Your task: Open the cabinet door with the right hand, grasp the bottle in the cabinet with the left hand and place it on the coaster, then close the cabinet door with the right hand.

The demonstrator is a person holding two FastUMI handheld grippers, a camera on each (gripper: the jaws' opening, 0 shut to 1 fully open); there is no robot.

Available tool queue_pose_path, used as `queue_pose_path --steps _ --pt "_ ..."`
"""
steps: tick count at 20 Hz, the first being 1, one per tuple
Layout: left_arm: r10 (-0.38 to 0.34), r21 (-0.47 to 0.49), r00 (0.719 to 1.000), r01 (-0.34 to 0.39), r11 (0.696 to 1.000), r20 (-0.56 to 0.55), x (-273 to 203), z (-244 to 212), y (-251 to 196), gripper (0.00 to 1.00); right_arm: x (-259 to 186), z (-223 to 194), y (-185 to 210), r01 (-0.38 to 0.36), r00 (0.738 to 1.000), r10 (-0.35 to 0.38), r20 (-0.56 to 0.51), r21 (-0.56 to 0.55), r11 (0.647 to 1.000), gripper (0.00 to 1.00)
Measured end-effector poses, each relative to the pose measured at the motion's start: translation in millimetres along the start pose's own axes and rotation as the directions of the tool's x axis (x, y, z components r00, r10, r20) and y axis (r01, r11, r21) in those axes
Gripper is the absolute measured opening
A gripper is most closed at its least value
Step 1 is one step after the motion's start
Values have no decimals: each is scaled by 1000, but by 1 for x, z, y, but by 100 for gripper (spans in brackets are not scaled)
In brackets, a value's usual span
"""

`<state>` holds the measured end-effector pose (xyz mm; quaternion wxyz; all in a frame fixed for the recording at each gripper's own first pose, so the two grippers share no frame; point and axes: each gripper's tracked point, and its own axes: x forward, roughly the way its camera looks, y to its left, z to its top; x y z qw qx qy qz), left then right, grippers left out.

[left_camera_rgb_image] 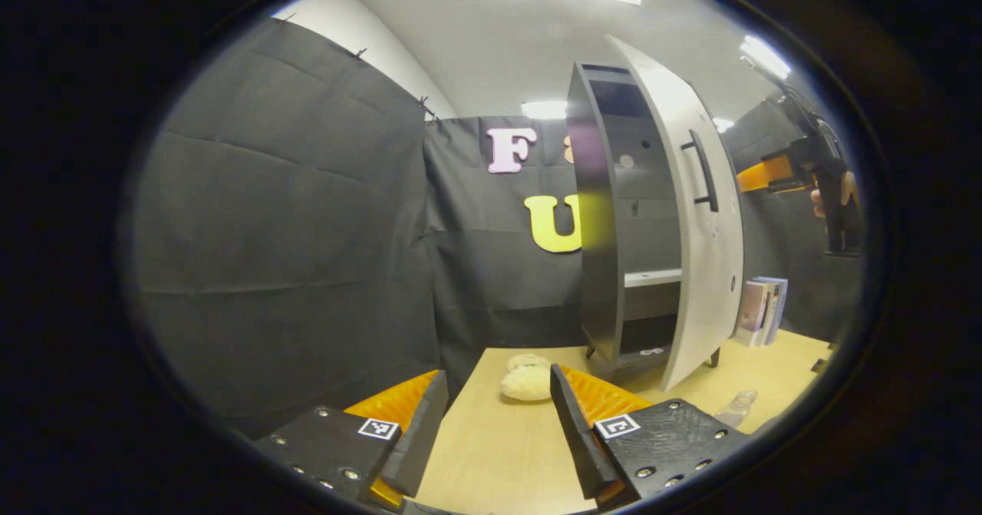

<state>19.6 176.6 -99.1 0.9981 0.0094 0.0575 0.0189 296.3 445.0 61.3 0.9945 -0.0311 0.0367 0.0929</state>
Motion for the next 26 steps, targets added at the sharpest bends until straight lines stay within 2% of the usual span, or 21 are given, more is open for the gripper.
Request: queue_pose_path --steps 5,11,12,14,19,20,21,26 --pt "-33 -15 999 33 999 15 5 11 -6 82 -13 -3 -5 13 1000 -14 -11 -6 1000 93" --pt "-60 -27 998 60 998 1 23 27 -44 77 -32 -5 -35 -5 1000 5 15 -5 1000 93" --pt "-67 -32 998 67 997 7 24 34 -53 82 -35 -7 -42 -10 1000 10 17 -3 1000 93" --pt "-72 -28 997 72 997 22 26 49 -68 82 -40 -8 -62 -3 1000 3 27 3 1000 93" --pt "-83 -12 995 83 996 50 33 85 -113 72 -55 -14 -112 24 999 -25 26 34 999 93" --pt "-88 -15 995 89 996 54 34 90 -124 72 -56 -17 -123 29 999 -30 22 44 999 93" --pt "-96 -21 994 97 995 58 34 96 -135 77 -57 -21 -136 38 999 -39 15 53 998 93" --pt "-114 -42 991 117 992 67 34 113 -181 77 -69 -27 -186 75 997 -76 12 68 995 93"
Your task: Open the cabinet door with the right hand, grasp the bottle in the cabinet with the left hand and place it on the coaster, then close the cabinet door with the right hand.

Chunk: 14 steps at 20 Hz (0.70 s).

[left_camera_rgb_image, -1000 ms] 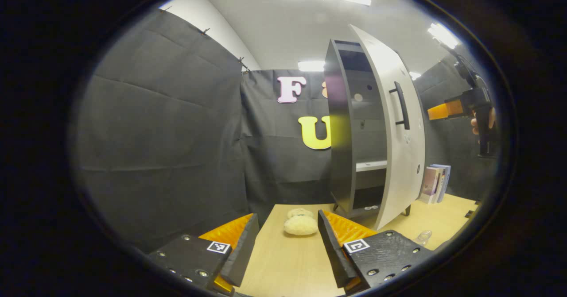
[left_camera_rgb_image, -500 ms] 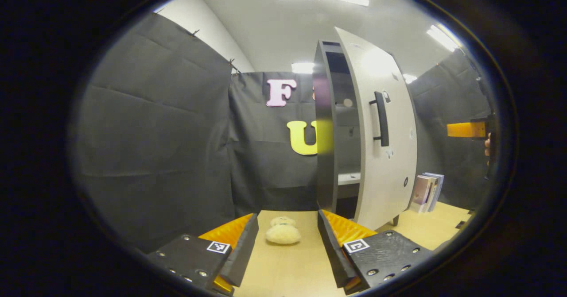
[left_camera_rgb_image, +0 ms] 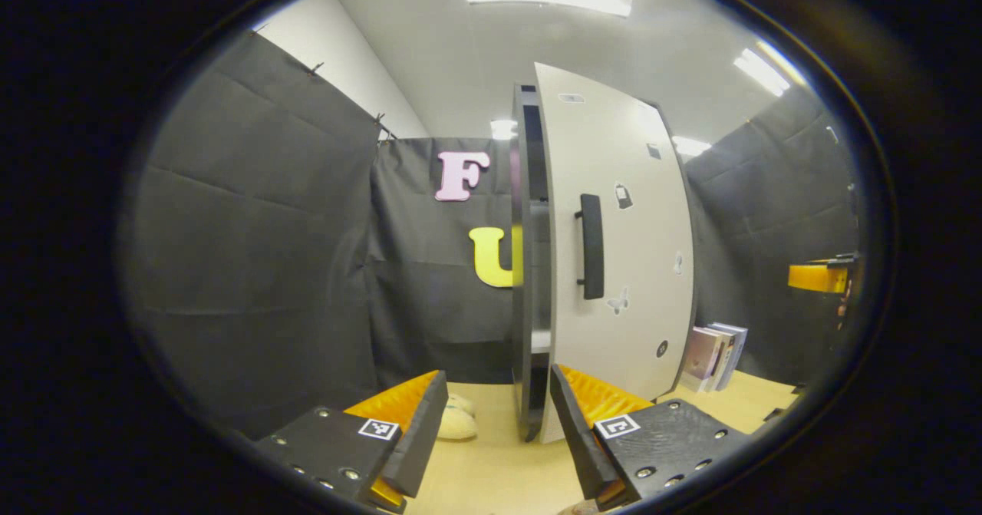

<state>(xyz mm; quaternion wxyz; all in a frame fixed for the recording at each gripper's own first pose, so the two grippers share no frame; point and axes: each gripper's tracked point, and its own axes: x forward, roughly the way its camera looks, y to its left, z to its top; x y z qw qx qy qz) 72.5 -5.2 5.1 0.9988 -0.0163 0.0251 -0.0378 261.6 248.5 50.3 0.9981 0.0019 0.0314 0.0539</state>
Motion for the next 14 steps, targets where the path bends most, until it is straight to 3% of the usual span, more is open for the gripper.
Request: queue_pose_path --steps 7,14 --pt "17 -4 1000 -17 1000 -7 1 2 -33 77 -6 -10 -48 16 1000 -16 11 18 1000 93" --pt "30 8 999 -30 1000 17 0 7 -39 77 -1 -11 -64 19 1000 -19 19 32 999 93"
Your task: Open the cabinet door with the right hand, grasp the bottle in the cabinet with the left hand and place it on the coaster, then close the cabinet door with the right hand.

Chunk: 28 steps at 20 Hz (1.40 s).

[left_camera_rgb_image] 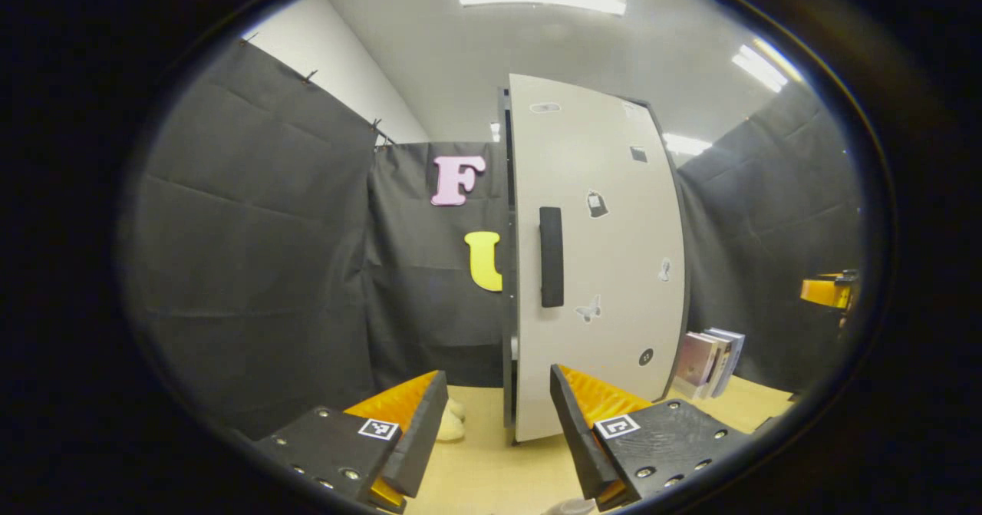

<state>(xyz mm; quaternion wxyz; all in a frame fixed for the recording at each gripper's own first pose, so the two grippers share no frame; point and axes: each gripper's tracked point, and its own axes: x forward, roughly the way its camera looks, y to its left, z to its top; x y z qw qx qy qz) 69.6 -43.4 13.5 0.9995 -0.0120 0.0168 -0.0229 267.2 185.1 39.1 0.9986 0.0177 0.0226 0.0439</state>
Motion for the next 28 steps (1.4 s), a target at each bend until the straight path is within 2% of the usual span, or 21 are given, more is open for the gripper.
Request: queue_pose_path --steps 5,13,14,16,28 --pt "42 18 999 -42 999 -1 2 -2 18 77 6 4 7 -9 1000 9 17 -16 1000 93" --pt "50 27 999 -51 998 18 -2 -2 20 77 5 5 11 -4 1000 5 24 -20 1000 93" --pt "50 28 998 -51 998 24 -2 -2 19 72 4 6 12 -5 1000 6 24 -18 1000 93" --pt "51 29 998 -51 998 25 -2 -3 20 77 3 7 12 -5 1000 5 27 -14 1000 93" --pt "52 19 998 -52 998 21 -1 -3 24 77 3 7 19 -16 999 16 40 -3 1000 93"
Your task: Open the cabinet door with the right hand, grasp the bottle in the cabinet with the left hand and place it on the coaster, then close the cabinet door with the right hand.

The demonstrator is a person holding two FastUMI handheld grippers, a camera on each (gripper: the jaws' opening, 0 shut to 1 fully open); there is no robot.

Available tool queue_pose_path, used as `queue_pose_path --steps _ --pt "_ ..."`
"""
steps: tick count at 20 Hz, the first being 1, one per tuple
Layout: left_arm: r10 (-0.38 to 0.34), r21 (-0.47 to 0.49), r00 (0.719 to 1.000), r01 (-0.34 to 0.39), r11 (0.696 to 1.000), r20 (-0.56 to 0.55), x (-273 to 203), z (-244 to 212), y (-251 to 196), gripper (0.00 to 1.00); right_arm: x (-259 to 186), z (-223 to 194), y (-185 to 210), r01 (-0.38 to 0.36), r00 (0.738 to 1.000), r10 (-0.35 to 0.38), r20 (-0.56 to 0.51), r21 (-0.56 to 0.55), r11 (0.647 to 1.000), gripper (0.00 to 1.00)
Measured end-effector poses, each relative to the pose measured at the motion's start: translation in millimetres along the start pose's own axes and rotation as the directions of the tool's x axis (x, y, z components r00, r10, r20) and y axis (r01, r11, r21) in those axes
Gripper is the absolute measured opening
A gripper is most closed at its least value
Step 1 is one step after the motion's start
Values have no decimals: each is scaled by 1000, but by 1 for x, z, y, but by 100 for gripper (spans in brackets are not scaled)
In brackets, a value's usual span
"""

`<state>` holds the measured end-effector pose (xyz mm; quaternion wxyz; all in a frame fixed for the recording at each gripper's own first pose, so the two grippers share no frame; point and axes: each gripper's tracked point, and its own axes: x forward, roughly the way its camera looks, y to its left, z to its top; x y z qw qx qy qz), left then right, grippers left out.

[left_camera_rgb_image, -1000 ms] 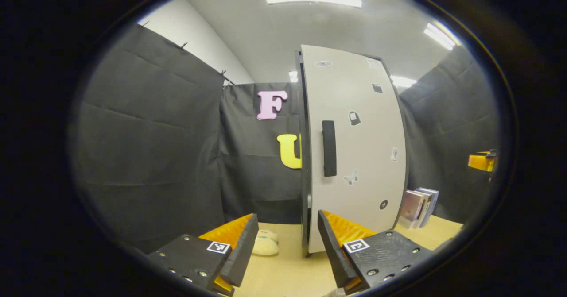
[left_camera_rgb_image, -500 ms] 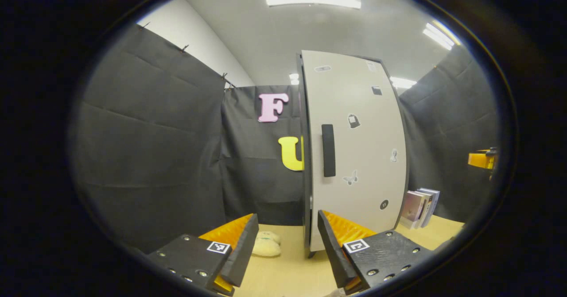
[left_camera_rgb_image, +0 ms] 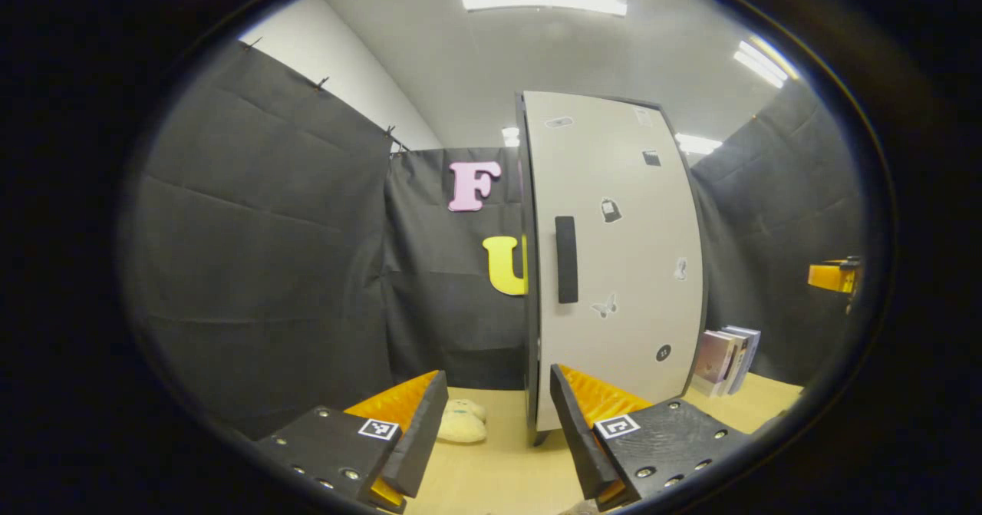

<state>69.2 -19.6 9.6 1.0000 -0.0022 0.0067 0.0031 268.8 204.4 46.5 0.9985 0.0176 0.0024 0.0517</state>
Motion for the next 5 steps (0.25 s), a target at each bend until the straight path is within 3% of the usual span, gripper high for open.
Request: queue_pose_path --steps 5 --pt "2 7 1000 -2 1000 -1 1 -1 1 77 -2 4 5 -7 1000 7 15 5 1000 93"
